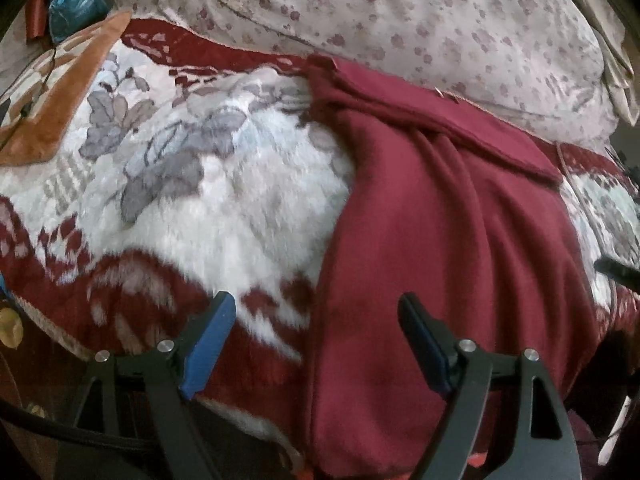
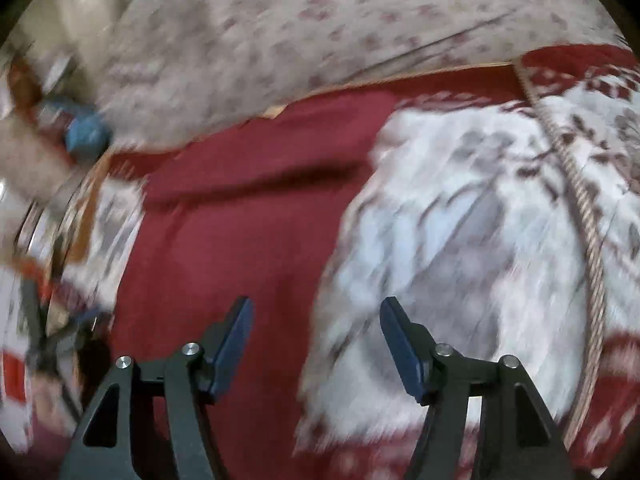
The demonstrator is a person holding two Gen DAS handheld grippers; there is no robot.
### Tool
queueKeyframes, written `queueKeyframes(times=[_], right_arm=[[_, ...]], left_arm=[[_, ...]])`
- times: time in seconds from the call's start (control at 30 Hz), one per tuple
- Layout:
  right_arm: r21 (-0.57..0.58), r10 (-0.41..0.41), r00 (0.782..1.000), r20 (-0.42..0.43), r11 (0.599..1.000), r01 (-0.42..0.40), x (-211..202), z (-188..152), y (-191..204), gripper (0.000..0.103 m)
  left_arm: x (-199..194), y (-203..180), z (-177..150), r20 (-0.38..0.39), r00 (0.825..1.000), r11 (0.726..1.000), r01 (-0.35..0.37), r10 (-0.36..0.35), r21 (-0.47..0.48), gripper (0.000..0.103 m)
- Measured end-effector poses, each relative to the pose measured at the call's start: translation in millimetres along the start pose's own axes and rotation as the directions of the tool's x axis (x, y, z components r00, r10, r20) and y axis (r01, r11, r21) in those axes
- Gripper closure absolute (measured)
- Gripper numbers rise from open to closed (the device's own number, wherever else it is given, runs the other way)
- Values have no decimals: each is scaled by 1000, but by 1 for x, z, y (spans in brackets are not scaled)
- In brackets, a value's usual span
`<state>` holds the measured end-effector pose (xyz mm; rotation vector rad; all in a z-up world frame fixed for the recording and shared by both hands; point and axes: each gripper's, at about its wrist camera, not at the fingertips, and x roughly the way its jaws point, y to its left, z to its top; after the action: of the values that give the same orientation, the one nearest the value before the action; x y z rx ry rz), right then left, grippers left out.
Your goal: Fold small clothes
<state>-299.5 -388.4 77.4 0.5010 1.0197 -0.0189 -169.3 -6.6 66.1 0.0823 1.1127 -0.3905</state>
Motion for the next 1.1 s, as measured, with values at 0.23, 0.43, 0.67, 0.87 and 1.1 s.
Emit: queueKeyframes(times=[0.23, 0.43, 0.67, 0.87, 1.1], right_arm=[[-40, 49, 986, -157, 998, -56, 2, -70, 13, 32], [-61, 89, 976, -196, 993, -103, 9, -106, 20, 28], [-59, 155, 958, -243, 983, -174, 19, -113, 30, 28], [-47, 154, 957, -246, 984, -170, 22, -110, 32, 28], [-44, 158, 958, -239, 984, -173, 22, -109, 33, 27]], left_arm=[[2, 3, -37, -73, 997, 999, 6, -4, 32, 21], [8, -3, -56, -139, 990, 998, 34, -27, 48, 21], [15, -11, -60, -171, 985, 995, 15, 2, 95, 21], [18, -11, -60, -173, 985, 996, 13, 2, 89, 20], [23, -12, -56, -174, 985, 996, 8, 8, 92, 19]])
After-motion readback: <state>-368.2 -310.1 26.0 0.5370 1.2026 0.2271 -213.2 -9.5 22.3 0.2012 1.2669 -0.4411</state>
